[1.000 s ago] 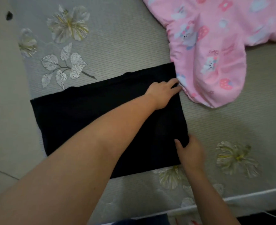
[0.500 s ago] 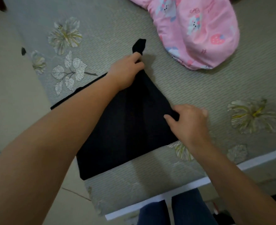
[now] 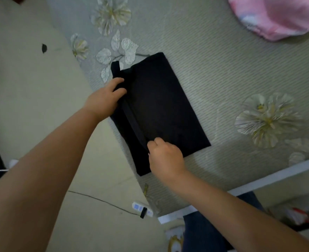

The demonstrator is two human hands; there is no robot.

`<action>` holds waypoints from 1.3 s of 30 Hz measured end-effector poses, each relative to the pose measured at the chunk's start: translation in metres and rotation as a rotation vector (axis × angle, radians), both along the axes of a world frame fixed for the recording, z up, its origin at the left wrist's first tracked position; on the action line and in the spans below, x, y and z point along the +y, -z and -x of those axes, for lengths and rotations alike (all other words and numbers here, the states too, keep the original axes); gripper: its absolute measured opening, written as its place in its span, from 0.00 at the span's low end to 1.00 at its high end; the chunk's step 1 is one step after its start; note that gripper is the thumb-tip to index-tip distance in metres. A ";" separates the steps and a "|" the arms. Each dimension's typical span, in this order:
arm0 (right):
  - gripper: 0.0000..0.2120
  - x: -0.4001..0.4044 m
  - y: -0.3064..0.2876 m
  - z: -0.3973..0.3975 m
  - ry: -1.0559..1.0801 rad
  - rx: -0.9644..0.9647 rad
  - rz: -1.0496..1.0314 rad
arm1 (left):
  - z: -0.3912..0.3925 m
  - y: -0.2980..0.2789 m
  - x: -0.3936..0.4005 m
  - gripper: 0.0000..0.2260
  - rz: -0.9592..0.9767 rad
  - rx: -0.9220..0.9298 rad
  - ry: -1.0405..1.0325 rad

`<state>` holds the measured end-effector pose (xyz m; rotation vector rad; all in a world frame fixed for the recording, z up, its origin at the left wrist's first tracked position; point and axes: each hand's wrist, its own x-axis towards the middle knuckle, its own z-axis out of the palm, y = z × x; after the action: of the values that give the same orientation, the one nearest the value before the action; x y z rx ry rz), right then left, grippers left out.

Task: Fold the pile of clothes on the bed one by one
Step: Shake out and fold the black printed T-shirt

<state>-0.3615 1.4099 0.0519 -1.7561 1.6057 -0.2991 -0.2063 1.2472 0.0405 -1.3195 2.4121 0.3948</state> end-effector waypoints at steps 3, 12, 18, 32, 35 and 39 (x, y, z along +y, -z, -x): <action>0.19 0.015 0.019 -0.033 0.012 0.045 -0.021 | -0.031 0.016 0.008 0.19 -0.047 -0.001 0.009; 0.20 0.036 0.045 -0.085 -0.015 0.244 -0.150 | -0.075 0.056 0.030 0.34 0.019 -0.230 0.056; 0.39 0.025 0.071 -0.109 0.020 0.417 -0.325 | -0.075 0.078 0.038 0.31 -0.005 -0.270 0.417; 0.29 0.023 0.088 -0.084 -0.113 0.448 -0.345 | -0.060 0.070 0.029 0.14 0.265 0.078 0.478; 0.29 0.019 0.087 -0.073 -0.149 0.397 -0.346 | -0.053 0.057 0.024 0.13 0.203 0.054 0.508; 0.29 0.011 0.071 -0.047 -0.190 0.274 -0.390 | -0.037 0.036 0.027 0.15 0.079 -0.002 0.494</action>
<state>-0.3143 1.4206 -0.0196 -1.6735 1.5388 0.3391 -0.1694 1.2738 0.0042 -0.7057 2.6584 0.1608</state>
